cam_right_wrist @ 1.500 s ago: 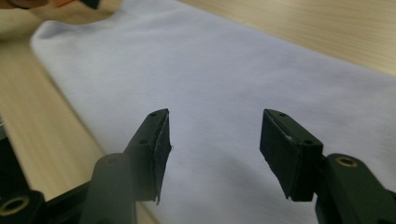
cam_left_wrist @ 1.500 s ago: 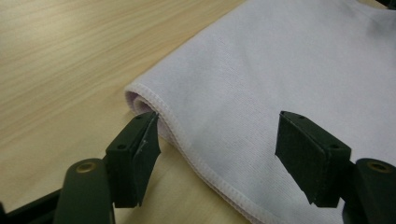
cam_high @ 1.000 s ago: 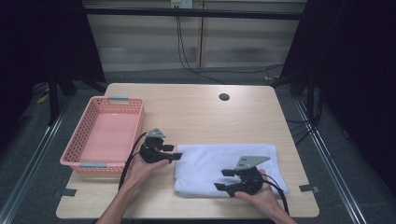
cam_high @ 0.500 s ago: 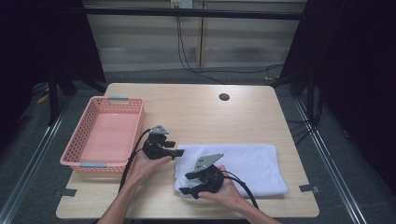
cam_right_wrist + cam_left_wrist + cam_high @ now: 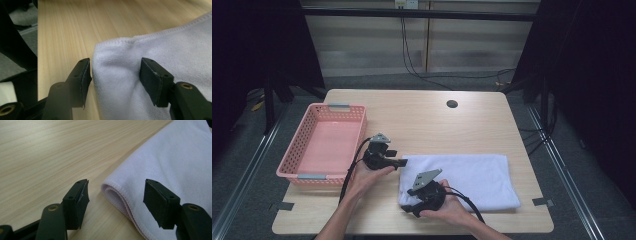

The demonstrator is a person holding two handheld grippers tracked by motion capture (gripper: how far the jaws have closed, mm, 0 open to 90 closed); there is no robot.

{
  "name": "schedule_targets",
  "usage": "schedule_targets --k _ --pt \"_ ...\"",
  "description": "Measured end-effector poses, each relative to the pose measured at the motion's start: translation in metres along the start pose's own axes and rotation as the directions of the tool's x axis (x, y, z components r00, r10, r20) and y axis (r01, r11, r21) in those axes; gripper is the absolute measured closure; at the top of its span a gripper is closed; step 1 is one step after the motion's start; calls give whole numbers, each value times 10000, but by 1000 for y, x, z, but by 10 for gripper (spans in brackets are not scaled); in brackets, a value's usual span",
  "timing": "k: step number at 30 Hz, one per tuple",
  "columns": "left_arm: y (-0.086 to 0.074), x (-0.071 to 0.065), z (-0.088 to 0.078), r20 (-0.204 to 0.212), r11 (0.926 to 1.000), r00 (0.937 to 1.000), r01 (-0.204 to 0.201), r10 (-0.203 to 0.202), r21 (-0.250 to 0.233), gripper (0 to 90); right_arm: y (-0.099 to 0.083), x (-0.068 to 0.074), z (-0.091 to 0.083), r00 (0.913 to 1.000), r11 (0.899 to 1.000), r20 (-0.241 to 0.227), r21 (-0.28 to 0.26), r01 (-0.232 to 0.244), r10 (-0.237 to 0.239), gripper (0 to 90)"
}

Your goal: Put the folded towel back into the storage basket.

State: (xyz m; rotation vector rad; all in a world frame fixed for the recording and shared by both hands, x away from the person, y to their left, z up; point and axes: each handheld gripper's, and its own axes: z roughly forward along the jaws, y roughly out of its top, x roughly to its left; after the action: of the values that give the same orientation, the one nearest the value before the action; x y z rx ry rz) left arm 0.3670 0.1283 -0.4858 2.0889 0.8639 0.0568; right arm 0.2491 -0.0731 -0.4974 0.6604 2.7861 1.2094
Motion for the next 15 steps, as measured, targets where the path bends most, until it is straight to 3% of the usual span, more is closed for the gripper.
schedule_targets --k 5,10,13,15 --pt "-2 2 5 -11 9996 10000 -10 10 278 362 -1 6 2 9982 9991 415 36 423 -425 424" --pt "-2 4 8 -124 9996 9999 37 -33 296 356 -1 14 4 9893 9949 1061 239 982 -1002 457" --pt "0 6 11 -135 9997 9999 58 -55 236 353 -2 16 4 9877 9966 1329 67 826 -828 491" --pt "0 7 13 -74 9993 10000 36 -34 370 348 -4 16 3 9857 9969 1496 -49 788 -772 576"
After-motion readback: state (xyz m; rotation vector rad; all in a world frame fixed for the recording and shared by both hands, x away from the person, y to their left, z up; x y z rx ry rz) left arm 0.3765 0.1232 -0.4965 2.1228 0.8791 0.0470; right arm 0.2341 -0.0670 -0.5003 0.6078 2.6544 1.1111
